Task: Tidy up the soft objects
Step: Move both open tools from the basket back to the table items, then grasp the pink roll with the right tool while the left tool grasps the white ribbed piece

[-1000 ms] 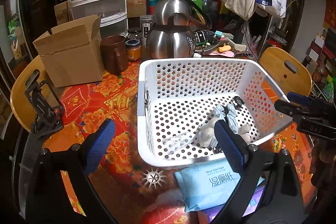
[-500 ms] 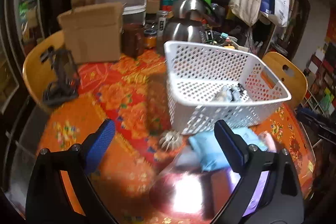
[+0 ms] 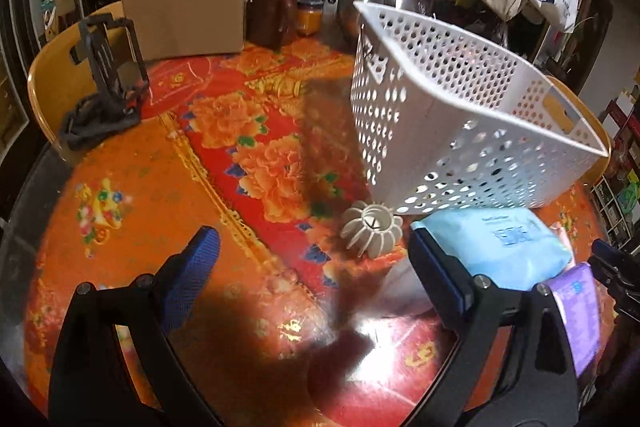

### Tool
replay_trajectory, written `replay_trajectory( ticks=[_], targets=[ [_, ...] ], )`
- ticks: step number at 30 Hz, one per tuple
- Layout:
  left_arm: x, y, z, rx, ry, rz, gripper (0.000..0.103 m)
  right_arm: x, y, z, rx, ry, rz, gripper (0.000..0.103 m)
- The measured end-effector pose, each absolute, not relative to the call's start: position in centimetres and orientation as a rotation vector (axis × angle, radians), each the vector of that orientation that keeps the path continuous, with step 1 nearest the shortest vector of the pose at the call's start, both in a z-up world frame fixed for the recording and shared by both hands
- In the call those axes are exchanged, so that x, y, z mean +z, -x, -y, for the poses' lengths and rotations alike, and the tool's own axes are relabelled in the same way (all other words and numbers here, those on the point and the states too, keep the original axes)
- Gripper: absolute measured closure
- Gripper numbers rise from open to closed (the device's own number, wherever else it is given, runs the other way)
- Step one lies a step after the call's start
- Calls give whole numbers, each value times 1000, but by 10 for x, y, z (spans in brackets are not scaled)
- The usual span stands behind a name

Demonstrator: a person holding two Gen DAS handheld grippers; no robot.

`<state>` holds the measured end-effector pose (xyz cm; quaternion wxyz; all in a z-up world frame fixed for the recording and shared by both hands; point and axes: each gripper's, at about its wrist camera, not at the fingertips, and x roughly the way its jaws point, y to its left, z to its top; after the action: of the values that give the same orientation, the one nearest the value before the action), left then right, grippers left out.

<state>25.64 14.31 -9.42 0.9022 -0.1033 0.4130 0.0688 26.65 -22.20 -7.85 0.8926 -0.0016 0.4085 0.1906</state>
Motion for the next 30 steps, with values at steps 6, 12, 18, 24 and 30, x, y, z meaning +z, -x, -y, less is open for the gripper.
replay_trajectory(
  ticks=[6,12,18,24,30],
  targets=[
    [-107,-272,-138,134,200,-872,9,-94,-279,211,412,24,-890,48],
    [-116,-289,-131,136,173,-905,10,-105,-286,208,417,16,-911,58],
    [-122,-299,-126,126,161,-920,14,-111,-286,208,423,8,-915,59],
    [-130,-305,-123,89,173,-949,27,-110,-288,208,434,0,-918,65],
    [-124,-300,-111,51,150,-918,61,-111,-288,205,422,23,-922,68]
  ],
)
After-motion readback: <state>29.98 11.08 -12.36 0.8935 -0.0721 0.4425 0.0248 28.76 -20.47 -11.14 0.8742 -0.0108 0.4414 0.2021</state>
